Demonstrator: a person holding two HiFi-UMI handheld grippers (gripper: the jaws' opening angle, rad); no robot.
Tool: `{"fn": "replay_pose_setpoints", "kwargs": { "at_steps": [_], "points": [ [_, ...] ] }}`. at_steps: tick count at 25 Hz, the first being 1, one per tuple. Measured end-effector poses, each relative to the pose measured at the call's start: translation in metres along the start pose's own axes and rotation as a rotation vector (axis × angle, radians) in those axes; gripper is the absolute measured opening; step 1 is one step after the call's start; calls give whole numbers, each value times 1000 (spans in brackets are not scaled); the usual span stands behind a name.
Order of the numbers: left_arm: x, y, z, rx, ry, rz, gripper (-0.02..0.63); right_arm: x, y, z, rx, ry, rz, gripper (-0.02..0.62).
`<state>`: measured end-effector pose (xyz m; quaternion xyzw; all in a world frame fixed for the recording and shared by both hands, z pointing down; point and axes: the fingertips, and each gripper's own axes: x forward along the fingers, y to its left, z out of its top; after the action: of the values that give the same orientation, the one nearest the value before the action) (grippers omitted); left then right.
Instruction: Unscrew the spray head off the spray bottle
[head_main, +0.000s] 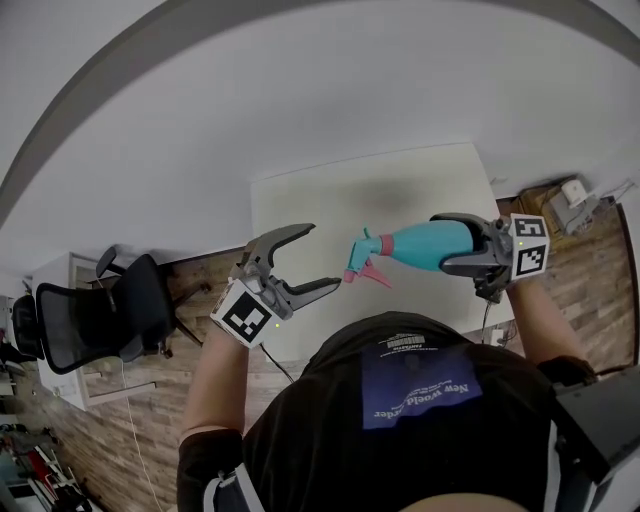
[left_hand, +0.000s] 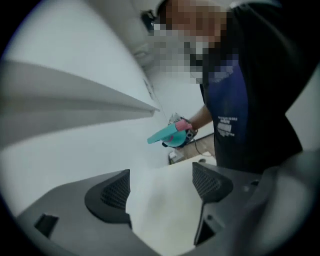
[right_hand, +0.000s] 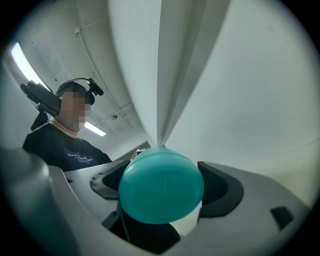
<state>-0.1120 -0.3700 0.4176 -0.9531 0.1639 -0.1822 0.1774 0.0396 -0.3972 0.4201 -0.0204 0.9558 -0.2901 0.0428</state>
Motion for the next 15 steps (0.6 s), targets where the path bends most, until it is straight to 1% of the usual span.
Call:
{"fn": "replay_pose_setpoints", "kwargs": {
  "at_steps": [1,3,5,7,12,15],
  "points": [
    [6,-3,2,72,18,12,382,0,0,-1,13,12,9,419],
    [16,-11,13,168,15,2,381,-1,2,-7,41,33,26,419],
    [24,-23,22,264,36,-39,380,1,4,-13,65,51,39,419],
    [31,-32,27,340,57,-80,380,4,6,-17,83,67,48,419],
    [47,-43,29,424,68,-135,379,9,7,-22,104,79,67,419],
    [52,-47,32,427,51,-145,376,10,7,-23,117,77,73,419]
  ]
}}
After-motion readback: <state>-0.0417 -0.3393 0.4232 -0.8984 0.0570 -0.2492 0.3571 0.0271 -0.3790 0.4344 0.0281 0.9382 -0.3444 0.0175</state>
